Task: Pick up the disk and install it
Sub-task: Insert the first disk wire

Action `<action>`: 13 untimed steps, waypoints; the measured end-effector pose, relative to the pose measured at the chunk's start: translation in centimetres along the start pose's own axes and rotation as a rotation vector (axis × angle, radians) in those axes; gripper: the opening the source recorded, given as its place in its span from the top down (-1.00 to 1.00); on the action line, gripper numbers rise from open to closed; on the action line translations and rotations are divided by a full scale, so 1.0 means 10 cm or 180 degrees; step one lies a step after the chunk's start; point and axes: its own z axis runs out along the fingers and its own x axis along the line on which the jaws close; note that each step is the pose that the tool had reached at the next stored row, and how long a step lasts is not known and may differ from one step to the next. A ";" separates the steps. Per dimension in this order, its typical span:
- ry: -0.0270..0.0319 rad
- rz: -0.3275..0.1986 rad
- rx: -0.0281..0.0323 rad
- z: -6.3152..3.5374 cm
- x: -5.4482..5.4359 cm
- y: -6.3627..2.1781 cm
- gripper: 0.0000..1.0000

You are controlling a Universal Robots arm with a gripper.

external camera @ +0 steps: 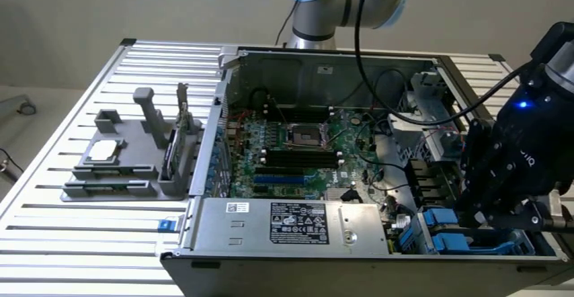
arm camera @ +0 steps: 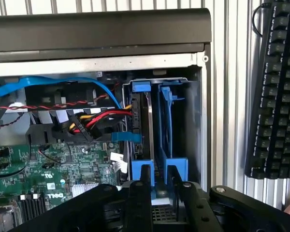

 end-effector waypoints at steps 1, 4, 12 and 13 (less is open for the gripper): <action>0.0001 0.0000 0.0000 -0.004 -0.01 -0.019 0.55; 0.0002 0.0000 0.0000 -0.022 -0.02 -0.073 0.79; 0.0005 -0.0001 0.0000 -0.043 -0.03 -0.099 0.79; 0.0005 -0.0001 0.0000 -0.042 -0.03 -0.099 0.79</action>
